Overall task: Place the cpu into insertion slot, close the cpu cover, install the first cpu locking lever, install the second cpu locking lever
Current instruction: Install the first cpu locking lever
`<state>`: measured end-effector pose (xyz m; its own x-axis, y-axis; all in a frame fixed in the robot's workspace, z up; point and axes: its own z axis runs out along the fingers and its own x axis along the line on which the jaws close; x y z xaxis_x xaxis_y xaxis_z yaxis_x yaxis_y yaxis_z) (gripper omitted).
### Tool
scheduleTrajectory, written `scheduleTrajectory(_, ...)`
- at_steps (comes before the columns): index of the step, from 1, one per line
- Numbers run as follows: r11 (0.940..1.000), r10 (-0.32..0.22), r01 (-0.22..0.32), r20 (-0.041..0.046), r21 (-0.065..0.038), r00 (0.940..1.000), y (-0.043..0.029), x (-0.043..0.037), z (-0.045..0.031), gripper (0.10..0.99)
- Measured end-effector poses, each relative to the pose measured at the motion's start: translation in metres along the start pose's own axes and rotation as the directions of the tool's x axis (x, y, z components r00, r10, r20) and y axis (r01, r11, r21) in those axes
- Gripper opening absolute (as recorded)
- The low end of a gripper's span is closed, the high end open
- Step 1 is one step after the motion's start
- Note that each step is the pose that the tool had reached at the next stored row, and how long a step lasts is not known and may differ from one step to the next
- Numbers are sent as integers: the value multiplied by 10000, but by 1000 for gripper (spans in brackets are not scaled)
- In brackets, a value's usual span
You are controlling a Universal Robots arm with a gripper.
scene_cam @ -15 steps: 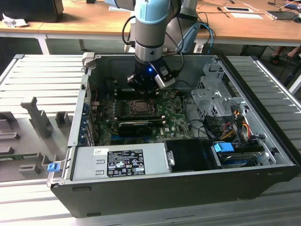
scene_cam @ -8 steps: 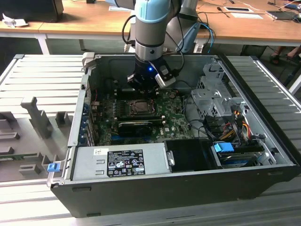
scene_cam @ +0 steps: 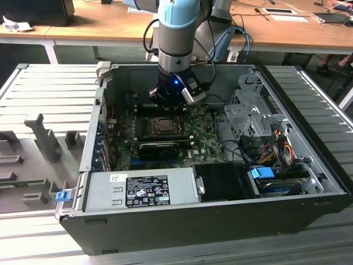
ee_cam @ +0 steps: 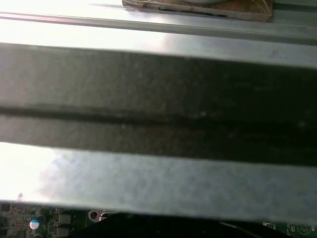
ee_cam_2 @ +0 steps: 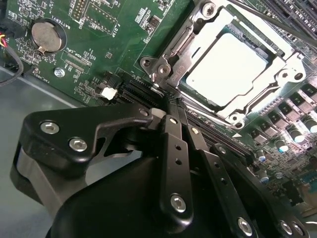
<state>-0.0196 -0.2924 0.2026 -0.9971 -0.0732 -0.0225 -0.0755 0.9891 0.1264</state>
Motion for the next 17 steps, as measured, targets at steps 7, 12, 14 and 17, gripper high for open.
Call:
scheduleTrajectory(7,10000,-4,4,-5,55,10000,0,-1,-12,106)
scheduleTrajectory(12,9997,-5,6,-18,226,10000,-3,0,8,106)
scheduleTrajectory(14,9998,-4,5,-16,223,10000,1,-1,-17,106)
scheduleTrajectory(17,9995,-4,5,-26,326,10000,0,0,-17,106)
